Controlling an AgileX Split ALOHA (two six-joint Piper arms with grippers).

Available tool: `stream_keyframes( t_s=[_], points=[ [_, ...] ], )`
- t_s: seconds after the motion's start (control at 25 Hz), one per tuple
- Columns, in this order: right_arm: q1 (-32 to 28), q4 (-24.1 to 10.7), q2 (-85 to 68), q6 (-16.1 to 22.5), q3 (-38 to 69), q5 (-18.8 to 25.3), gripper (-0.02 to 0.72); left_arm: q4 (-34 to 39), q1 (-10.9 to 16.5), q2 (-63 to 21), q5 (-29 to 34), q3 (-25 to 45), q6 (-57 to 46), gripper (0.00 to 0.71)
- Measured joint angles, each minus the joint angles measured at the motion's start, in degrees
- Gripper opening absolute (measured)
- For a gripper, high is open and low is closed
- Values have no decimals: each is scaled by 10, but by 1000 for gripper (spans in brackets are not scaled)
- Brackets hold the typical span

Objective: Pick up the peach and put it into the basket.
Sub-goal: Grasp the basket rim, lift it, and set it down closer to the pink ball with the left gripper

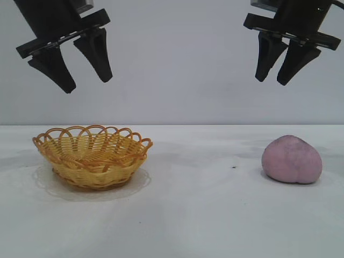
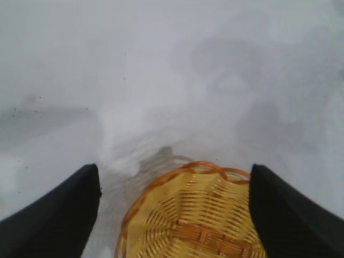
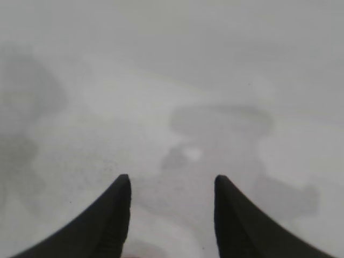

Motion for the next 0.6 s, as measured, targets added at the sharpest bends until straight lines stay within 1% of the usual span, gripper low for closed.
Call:
stream_keyframes(
  t_s=[0.48, 0.6],
  points=[
    [0, 0, 0, 0, 0, 0, 305, 0, 0, 0, 1, 0, -1, 563],
    [0, 0, 0, 0, 0, 1, 305, 26, 0, 0, 20, -6, -1, 563]
  ],
)
